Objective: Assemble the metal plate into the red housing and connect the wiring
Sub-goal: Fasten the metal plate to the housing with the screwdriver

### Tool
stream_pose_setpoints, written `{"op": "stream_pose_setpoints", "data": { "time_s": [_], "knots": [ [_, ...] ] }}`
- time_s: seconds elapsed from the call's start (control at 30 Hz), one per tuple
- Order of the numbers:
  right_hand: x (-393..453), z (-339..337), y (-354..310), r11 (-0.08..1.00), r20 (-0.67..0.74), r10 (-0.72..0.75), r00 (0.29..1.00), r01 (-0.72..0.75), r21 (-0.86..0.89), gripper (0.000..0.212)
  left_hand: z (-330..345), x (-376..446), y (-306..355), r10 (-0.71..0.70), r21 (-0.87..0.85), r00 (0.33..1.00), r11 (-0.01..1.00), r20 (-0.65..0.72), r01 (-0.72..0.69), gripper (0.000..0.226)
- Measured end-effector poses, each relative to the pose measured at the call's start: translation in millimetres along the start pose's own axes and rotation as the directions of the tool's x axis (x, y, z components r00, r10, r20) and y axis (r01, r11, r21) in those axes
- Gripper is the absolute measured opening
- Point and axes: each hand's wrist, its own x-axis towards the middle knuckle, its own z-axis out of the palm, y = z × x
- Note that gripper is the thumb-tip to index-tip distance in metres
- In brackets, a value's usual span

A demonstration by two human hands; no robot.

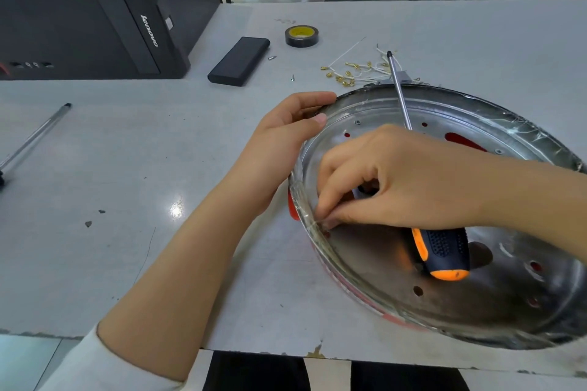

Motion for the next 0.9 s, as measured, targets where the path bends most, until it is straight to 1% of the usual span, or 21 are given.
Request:
{"op": "stream_pose_setpoints", "data": {
  "time_s": [0.17,0.3,0.43,0.63,0.73,0.83,0.9],
  "knots": [
    [-2.0,-0.3,0.4,0.999,0.004,-0.04,0.999,0.04,-0.03,0.013,0.7,-0.5,1.9,-0.002,0.005,1.0,1.0,-0.001,0.002,0.029],
    [-1.4,0.6,-1.3,0.997,0.008,-0.034,0.999,0.035,-0.073,0.011,0.7,-0.3,1.4,-0.008,-0.001,1.0,1.0,-0.004,0.008,0.03],
    [-2.1,-0.3,-3.1,0.997,0.016,-0.033,0.999,0.034,-0.072,0.01,0.7,-0.3,1.1,-0.007,0.0,1.0,1.0,-0.006,0.007,0.03],
    [-3.0,-0.4,-5.6,0.983,0.032,-0.055,0.998,0.06,-0.171,0.008,0.7,0.0,1.3,-0.003,0.006,1.0,1.0,-0.008,0.003,0.029],
    [-3.3,-2.0,-5.7,0.991,0.043,-0.03,0.999,0.036,-0.127,0.008,1.0,-0.3,1.7,-0.002,0.014,1.0,1.0,-0.01,0.002,0.03],
    [-1.0,-5.5,-6.0,0.998,0.082,0.058,0.995,-0.057,-0.017,0.009,0.5,-0.6,2.2,0.001,0.02,1.0,1.0,-0.007,-0.001,0.031],
    [4.4,-7.4,-6.1,0.993,0.137,0.115,0.984,-0.117,0.006,0.009,0.2,-0.8,2.2,0.005,0.02,1.0,1.0,-0.005,-0.005,0.031]
  ]
}}
